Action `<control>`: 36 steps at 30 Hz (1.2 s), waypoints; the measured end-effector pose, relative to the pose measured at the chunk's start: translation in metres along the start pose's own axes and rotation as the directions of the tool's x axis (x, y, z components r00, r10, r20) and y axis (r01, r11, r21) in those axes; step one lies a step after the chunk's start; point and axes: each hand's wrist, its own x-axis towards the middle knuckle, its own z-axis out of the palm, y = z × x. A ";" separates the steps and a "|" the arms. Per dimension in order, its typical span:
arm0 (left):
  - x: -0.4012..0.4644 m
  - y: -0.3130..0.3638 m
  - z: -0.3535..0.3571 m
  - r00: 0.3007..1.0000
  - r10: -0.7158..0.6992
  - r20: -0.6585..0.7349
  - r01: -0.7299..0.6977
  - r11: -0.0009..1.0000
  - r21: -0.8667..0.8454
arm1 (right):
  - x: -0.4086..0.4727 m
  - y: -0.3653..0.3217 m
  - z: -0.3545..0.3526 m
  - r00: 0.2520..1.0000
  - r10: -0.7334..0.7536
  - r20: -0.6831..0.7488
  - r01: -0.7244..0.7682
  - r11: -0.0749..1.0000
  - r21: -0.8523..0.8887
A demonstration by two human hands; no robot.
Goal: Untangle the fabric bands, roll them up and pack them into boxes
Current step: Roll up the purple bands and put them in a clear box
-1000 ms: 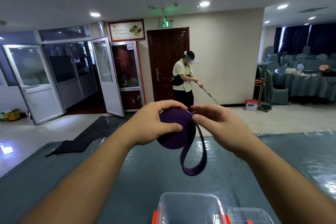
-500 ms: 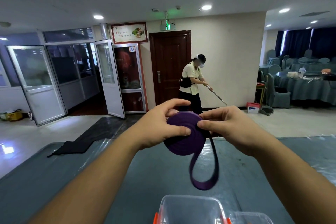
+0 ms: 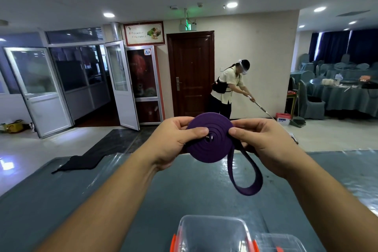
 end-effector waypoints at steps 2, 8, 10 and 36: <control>0.001 -0.003 0.003 1.000 0.012 -0.016 -0.013 0.999 -0.050 | 0.002 -0.001 0.002 1.000 -0.008 -0.023 0.009 0.999 0.041; 0.005 -0.007 0.011 0.985 0.035 -0.172 -0.063 0.985 -0.160 | 0.006 0.006 0.009 0.994 0.034 -0.101 -0.020 0.991 0.135; 0.004 -0.008 0.009 0.985 0.013 -0.174 -0.037 0.990 -0.135 | 0.008 0.006 0.008 0.995 0.047 -0.093 -0.036 0.993 0.114; -0.003 -0.006 0.015 0.992 0.007 -0.127 -0.019 0.996 -0.092 | 0.003 0.023 0.020 0.943 -0.040 -0.330 0.155 0.931 0.329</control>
